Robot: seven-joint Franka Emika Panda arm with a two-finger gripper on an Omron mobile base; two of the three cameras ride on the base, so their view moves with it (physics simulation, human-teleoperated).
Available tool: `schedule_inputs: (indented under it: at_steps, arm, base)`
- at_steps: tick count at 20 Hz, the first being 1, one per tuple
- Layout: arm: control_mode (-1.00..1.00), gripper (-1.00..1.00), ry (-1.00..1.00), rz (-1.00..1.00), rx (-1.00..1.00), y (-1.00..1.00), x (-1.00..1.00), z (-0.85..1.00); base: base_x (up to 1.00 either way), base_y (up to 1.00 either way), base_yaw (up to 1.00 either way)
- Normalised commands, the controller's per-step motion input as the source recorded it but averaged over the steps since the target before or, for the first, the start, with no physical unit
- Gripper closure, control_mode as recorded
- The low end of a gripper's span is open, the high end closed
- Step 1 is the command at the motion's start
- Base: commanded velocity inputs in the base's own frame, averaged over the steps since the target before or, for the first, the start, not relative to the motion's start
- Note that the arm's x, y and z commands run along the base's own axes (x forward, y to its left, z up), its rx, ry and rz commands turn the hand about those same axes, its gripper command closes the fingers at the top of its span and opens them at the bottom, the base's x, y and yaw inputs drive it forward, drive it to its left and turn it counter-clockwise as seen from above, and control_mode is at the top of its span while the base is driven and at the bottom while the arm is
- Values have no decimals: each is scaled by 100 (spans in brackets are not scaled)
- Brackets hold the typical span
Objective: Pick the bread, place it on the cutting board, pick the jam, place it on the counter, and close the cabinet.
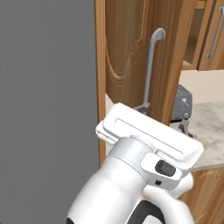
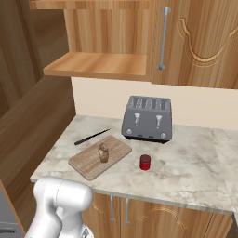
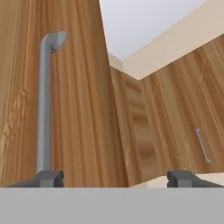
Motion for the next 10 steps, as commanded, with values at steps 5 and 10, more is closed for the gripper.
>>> schedule_inputs:
  at_steps: [5, 10]
  arm:
    - [-100, -100, 0, -6, 0, -37, 12, 0]
    - [-100, -100, 0, 0, 0, -40, 10, 0]
  base:
    - [0, 0, 0]
    - [0, 0, 0]
